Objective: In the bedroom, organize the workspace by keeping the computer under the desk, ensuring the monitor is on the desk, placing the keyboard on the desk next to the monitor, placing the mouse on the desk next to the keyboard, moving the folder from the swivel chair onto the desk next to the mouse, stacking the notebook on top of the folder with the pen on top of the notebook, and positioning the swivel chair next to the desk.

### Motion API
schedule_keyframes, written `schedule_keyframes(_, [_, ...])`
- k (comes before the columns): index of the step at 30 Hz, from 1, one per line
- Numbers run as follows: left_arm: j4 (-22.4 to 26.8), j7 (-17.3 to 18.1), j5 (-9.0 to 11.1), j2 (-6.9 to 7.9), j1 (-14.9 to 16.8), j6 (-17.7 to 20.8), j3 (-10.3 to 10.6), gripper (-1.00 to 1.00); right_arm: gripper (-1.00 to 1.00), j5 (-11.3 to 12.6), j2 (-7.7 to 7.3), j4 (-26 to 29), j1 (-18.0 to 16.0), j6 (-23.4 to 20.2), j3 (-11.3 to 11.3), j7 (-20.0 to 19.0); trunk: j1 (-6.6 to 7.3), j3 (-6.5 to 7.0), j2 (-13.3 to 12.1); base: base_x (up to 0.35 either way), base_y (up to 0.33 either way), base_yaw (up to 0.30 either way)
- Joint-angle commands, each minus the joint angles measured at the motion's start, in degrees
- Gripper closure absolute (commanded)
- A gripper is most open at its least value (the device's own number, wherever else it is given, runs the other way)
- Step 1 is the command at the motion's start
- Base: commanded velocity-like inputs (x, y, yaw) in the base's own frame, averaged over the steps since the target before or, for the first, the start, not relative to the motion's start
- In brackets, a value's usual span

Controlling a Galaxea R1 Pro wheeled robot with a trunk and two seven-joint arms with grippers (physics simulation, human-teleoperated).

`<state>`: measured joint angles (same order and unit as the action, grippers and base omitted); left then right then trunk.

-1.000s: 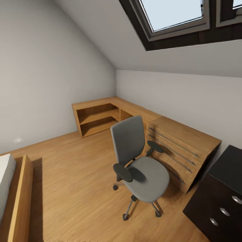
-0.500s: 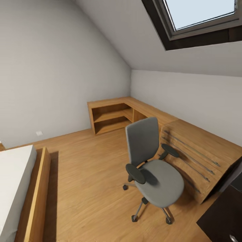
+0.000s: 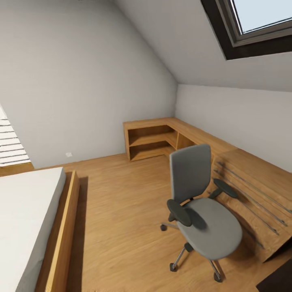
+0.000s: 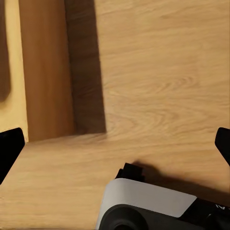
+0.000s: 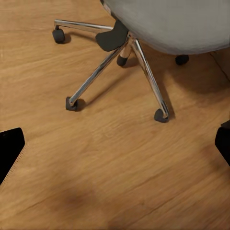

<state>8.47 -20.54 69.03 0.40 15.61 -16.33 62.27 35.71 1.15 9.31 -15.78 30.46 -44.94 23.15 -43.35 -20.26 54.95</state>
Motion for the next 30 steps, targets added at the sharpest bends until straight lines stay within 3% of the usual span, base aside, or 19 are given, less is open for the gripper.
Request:
schedule_keyframes(1, [0.1, -0.4, 0.4, 0.04, 0.0, -0.1, 0.5, -1.0, -1.0, 0.3, 0.0, 0.0, 0.0, 0.1, -0.5, 0.3, 0.0, -0.07, 0.0, 0.0, 0.0, 0.279])
schedule_keyframes(30, [0.1, -0.4, 0.4, -0.49, 0.0, -0.1, 0.5, -1.0, -1.0, 0.3, -0.05, 0.0, 0.0, 0.1, -0.5, 0.4, 0.0, -0.66, 0.0, 0.0, 0.0, 0.268])
